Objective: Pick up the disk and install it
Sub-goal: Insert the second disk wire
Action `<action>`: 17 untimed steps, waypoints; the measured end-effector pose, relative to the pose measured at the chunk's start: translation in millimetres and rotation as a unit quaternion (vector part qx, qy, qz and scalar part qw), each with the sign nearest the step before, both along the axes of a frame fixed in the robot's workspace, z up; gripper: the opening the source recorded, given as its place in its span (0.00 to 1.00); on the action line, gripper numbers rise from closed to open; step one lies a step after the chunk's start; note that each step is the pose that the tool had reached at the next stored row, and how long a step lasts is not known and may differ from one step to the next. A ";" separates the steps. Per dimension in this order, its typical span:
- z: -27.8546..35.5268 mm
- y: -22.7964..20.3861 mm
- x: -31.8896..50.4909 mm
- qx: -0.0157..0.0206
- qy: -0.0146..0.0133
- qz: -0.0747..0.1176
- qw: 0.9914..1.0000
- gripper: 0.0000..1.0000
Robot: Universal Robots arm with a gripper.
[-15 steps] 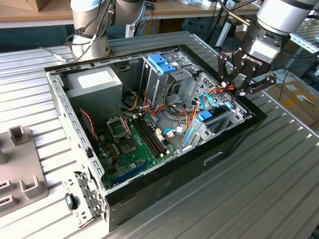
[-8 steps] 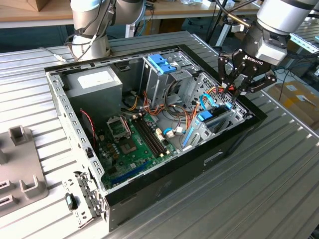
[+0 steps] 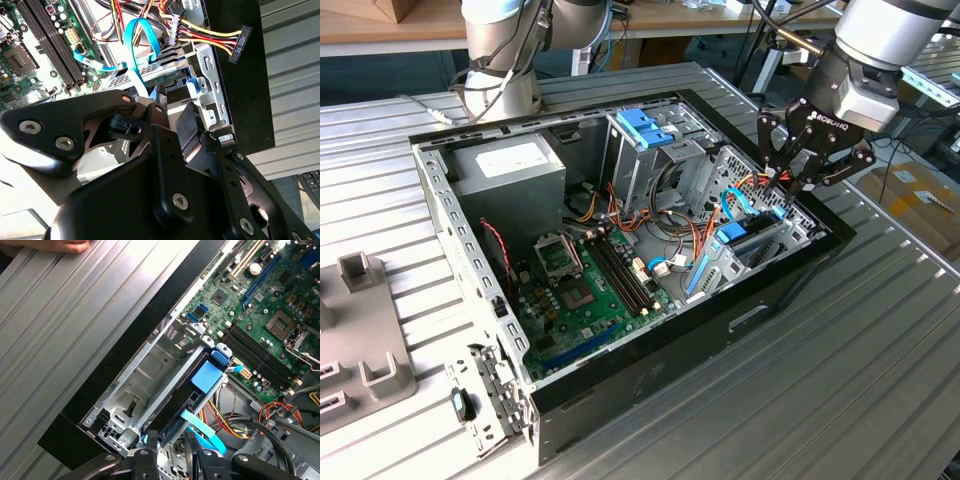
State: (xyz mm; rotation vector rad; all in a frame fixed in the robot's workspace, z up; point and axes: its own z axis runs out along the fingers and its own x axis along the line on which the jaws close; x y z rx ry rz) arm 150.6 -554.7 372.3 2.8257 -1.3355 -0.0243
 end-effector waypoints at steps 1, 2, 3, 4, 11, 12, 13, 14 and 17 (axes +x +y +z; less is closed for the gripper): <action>0.0 0.0 0.0 0.000 0.000 0.000 1.000 0.36; 0.0 0.0 0.0 0.000 0.000 0.000 1.000 0.36; 0.0 0.0 0.0 0.000 0.000 0.000 1.000 0.36; 0.0 0.0 0.0 0.000 0.000 0.000 1.000 0.36; 0.0 0.0 0.1 0.000 0.000 0.016 1.000 0.36; 0.0 0.0 0.0 0.000 0.000 0.016 1.000 0.36; 0.0 0.0 0.1 0.000 0.000 0.016 1.000 0.36; 0.0 0.0 0.1 0.000 0.000 0.016 1.000 0.36; 0.0 0.6 0.2 0.000 0.000 0.016 1.000 0.36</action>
